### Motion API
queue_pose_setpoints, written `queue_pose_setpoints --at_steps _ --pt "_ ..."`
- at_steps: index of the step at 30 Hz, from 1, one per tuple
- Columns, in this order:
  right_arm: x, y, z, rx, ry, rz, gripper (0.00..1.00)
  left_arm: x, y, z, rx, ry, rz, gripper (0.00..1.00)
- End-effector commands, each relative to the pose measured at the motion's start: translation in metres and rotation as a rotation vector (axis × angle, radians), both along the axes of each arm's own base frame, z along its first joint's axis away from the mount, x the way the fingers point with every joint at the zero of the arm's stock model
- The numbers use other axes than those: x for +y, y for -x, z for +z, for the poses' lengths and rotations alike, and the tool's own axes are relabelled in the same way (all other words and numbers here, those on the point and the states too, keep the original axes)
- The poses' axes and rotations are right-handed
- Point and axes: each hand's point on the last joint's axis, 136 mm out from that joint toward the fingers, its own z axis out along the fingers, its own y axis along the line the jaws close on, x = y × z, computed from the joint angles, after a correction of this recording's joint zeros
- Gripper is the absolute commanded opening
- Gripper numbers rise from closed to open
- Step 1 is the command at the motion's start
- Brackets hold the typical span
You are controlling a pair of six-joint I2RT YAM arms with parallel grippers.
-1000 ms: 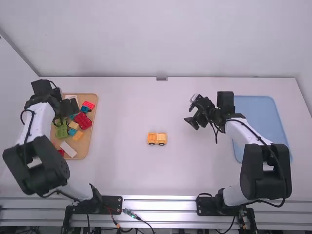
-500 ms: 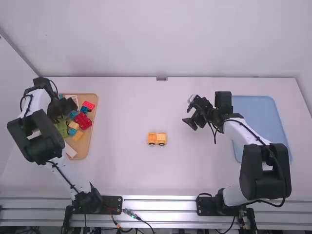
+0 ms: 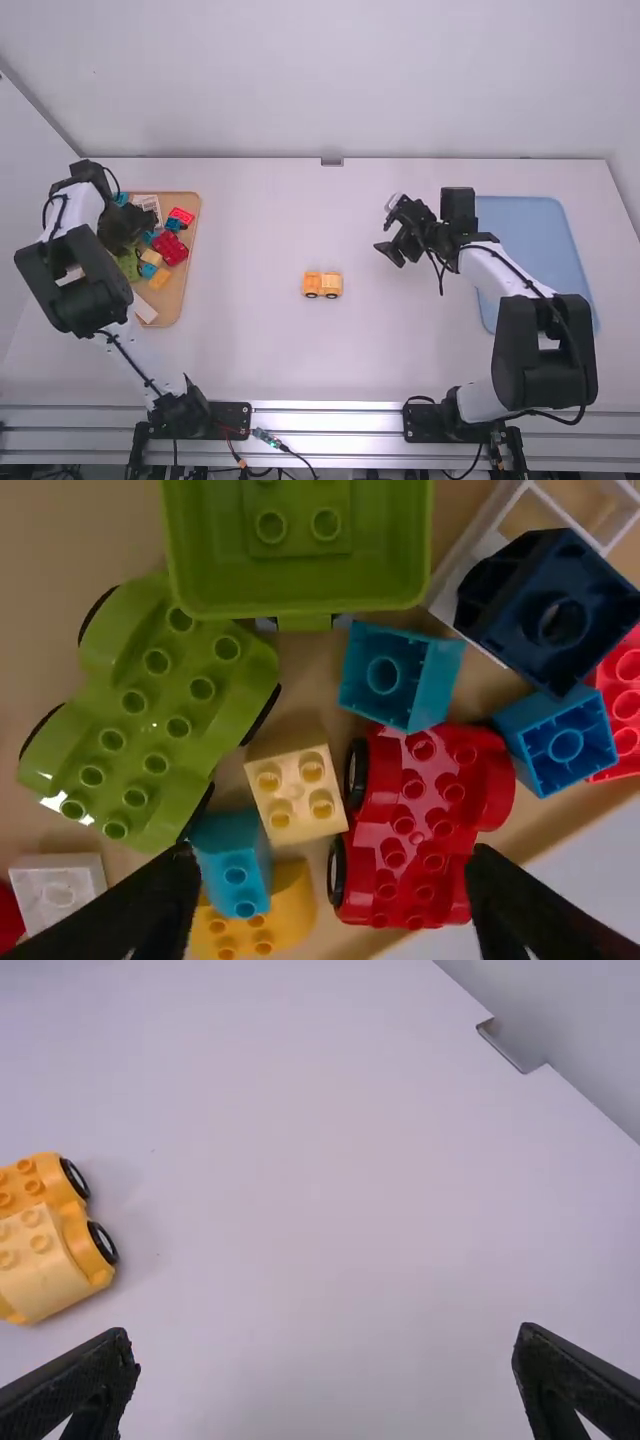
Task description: Assemble lego blocks to make yellow taxi
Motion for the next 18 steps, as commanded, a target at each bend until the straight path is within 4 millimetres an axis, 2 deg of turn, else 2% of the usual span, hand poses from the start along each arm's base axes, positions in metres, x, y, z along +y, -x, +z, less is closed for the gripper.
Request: queue_pose_setpoints --at_steps 1,4,5,6,8,11,18 --pt "0.001 -0.008 0.015 -0.037 -0.01 0.001 0.99 -0.004 0.006 -0.009 0.015 0.027 0.021 0.66" --pt "0.001 -0.008 0.015 -0.036 -0.01 0.001 0.99 -0.004 0.003 -0.013 0.002 0.021 0.021 0.69" --pt "0.001 -0.008 0.015 -0.036 -0.009 0.0 0.99 -0.007 0.003 -0.015 -0.004 0.041 0.033 0.75" --pt "0.001 -0.008 0.015 -0.036 -0.009 0.0 0.99 -0.008 0.003 -0.017 -0.008 0.048 0.031 0.76" --pt "0.001 -0.007 0.014 -0.036 -0.01 0.0 0.99 -0.012 0.0 -0.02 -0.026 0.067 0.019 0.73" --pt "0.001 -0.007 0.013 -0.043 -0.01 0.0 0.99 -0.013 -0.002 -0.026 -0.043 0.069 0.024 0.6" --pt "0.001 -0.006 0.008 -0.058 -0.011 0.001 0.99 -0.013 -0.001 -0.032 -0.046 0.067 0.025 0.6"
